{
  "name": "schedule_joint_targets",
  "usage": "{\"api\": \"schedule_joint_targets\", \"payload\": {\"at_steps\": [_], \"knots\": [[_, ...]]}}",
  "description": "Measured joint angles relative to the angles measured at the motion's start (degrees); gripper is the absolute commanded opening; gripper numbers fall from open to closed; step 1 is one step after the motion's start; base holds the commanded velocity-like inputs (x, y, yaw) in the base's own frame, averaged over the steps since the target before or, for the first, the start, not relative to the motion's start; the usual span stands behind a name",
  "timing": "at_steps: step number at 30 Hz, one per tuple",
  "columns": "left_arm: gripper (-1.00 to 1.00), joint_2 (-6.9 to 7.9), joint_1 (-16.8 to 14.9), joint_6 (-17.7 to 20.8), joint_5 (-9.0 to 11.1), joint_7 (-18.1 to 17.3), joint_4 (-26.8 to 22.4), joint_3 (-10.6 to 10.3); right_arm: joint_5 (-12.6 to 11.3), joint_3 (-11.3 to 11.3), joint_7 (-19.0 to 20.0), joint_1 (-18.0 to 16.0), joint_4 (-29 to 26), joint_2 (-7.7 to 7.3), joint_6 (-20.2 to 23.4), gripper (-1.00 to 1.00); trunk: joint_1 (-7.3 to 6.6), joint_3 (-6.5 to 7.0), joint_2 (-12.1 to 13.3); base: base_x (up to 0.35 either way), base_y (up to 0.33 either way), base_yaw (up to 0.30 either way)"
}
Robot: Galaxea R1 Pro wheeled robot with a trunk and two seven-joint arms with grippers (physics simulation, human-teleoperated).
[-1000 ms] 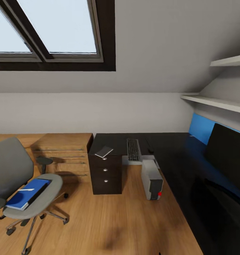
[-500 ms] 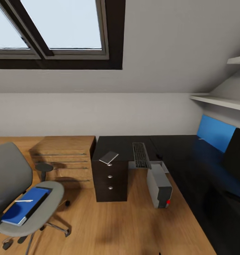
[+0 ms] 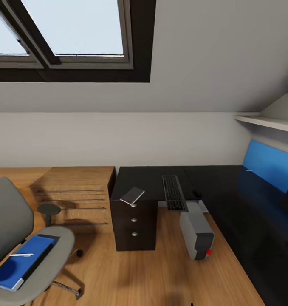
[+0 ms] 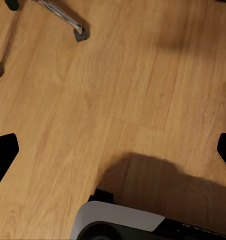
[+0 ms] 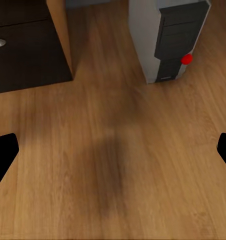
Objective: In the bedroom, organize the workspace by keeping the computer under the desk, ensuring the monitor is on the desk, placing the keyboard on the desk next to the monitor, placing the mouse on the desk next to the keyboard, moving the folder from the swivel chair onto the desk next to the mouse, stacking the notebook on top of the folder with the pen on top of the notebook, and positioning the swivel chair next to the desk.
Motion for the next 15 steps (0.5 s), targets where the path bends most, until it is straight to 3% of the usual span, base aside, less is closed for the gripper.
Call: {"api": "schedule_joint_targets", "payload": {"at_steps": [7, 10, 15], "knots": [[1.00, 0.08, 0.0, 0.0, 0.0, -0.4, 0.0, -0.1, 0.0, 0.0, 0.0, 0.0, 0.0, 0.00, -0.1, 1.00, 0.00, 0.00, 0.0, 0.319, 0.001, 0.000], [1.00, 0.20, 0.0, 0.0, 0.0, -2.5, 0.2, -0.2, -0.1, -0.1, 0.0, 0.0, -0.1, 0.05, 0.0, 1.00, 0.00, 0.00, 0.0, 0.332, 0.000, 0.000], [1.00, 0.23, 0.0, 0.0, 0.0, -3.2, 0.6, -0.2, -0.2, -0.3, -0.1, 0.0, -1.5, 0.12, 0.2, 1.00, 0.00, 0.00, 0.0, 0.331, 0.000, 0.000]]}}
